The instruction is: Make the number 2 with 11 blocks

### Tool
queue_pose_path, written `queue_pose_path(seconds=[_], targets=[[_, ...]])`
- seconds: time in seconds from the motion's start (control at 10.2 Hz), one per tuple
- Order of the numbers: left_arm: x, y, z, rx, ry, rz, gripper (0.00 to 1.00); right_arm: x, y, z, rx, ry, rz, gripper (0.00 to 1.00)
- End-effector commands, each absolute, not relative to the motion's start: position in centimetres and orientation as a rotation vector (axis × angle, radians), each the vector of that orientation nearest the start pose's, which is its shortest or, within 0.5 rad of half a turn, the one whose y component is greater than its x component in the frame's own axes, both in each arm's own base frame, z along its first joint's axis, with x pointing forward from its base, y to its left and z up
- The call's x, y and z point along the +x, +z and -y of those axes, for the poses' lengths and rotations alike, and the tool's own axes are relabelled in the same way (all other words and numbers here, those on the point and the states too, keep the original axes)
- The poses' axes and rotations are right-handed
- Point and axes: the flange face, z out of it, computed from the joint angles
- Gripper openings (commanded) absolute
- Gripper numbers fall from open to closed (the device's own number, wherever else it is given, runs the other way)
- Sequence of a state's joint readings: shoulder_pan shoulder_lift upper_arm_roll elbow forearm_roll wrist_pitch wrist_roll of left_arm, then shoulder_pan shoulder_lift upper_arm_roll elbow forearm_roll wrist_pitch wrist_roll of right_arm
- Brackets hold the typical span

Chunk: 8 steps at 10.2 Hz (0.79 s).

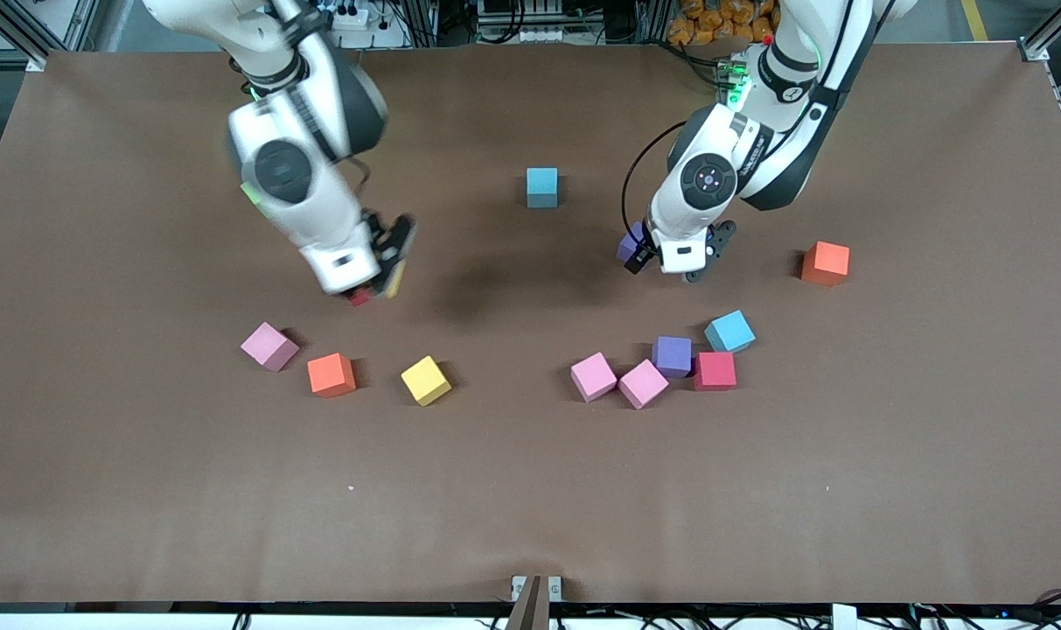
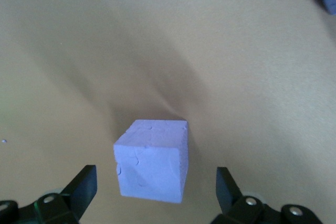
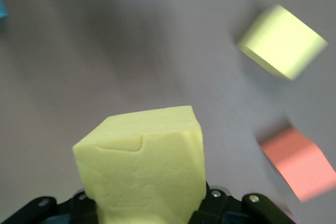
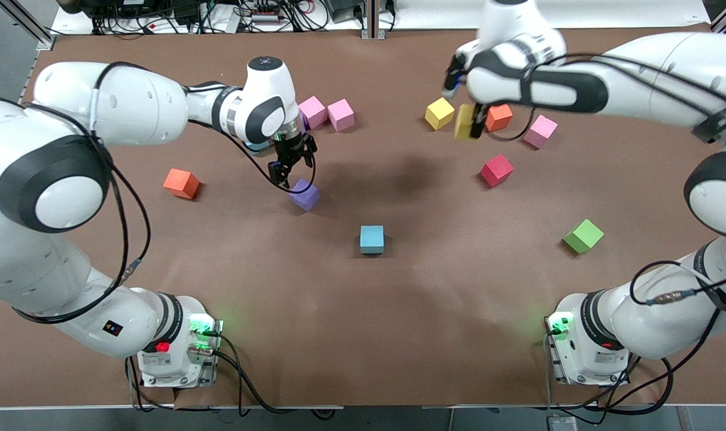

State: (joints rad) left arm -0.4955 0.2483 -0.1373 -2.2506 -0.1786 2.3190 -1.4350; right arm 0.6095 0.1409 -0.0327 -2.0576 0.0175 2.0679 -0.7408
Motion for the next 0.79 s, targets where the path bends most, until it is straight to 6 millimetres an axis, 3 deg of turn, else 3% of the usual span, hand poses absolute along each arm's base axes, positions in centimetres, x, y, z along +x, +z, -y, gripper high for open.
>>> queue_pose_path(seconds=[0.0,0.2,0.39,0.69], targets=[[40.9,22.4,30.8,-2.725,0.299,1.420,1.00,41.0,34.8,-34.8,-2.337,0.192,2.080,0.44],[40.2,21.1,31.1,-2.718,0.309,1.404,1.00,35.3,32.5,-37.3,-2.261,0.154,2.174,0.44],[40.0,20.5,31.1,-2.709,0.318,1.400,1.00,29.2,31.0,-41.4,-2.276,0.168,2.181,0.44],[39.5,19.0,31.3,-2.700,0.328,1.392,1.00,25.3,28.4,-44.1,-2.369,0.118,2.095,0.44]])
